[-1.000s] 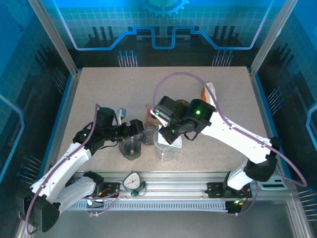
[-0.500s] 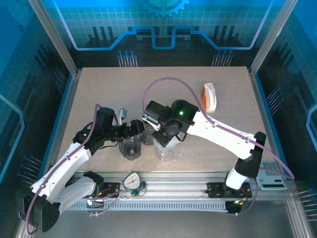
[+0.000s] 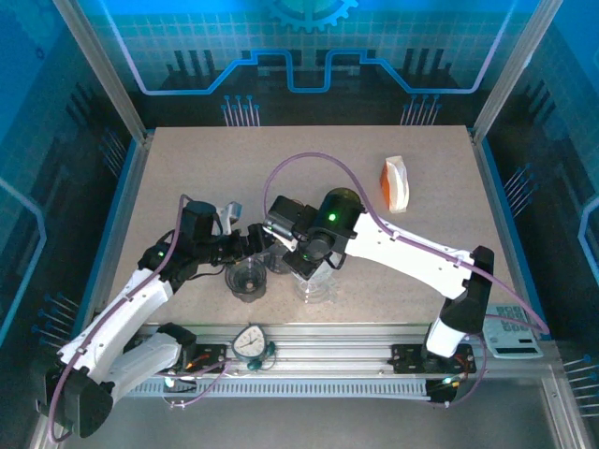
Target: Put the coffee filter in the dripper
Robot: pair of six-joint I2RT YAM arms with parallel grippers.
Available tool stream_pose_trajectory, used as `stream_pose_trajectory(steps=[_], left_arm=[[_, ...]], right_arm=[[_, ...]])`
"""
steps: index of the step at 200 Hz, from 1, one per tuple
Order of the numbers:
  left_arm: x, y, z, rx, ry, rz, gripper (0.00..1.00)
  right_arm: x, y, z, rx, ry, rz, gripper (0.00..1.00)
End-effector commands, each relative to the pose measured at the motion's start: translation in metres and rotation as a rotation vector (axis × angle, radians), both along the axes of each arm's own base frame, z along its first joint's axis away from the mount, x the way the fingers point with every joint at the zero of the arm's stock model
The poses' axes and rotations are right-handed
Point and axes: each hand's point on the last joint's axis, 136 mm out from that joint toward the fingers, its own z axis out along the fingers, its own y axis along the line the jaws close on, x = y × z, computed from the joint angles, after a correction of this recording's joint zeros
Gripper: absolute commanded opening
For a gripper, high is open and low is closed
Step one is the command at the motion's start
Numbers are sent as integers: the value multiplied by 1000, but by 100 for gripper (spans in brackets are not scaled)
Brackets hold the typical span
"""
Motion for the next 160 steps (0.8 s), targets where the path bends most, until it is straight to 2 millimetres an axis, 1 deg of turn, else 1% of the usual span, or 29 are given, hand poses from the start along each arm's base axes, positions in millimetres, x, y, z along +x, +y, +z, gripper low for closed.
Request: stream_pose_trajectory(steps=[1,26,50,67,79,86,106,122,134,148,160], left_arm=[[-1,-5,3,-38,11,-14,99],[0,-6,6,-48,9,-13,99],[0,-8,9,-54,4,-17,99],[-1,-12,15,-56,-10,-29,98],[-2,-16,19,-50,-25,-42,96],[-3,-19,22,-46,-32,-56,93],[-9,-28,25,-14,-42,-98,87],[-15,-35,23,23,-41,-137,75],[-19,-39,20,48,-32,-161,67],[-23,-41,15,61,-13,-178,66],[-26,-43,10,63,-3,-186,65]], right_arm=[[-5,2,-3,-4,6,8,19],[-4,-1,12,46,-32,0,30],[-3,-6,29,94,-70,-13,45],[-2,-13,40,133,-104,-34,55],[1,-20,45,150,-126,-57,59],[4,-26,45,157,-130,-79,60],[15,-43,34,169,-104,-144,60],[25,-56,22,169,-82,-196,60],[30,-60,14,171,-66,-214,57],[33,-63,5,170,-48,-225,53],[35,-65,-2,166,-35,-234,45]])
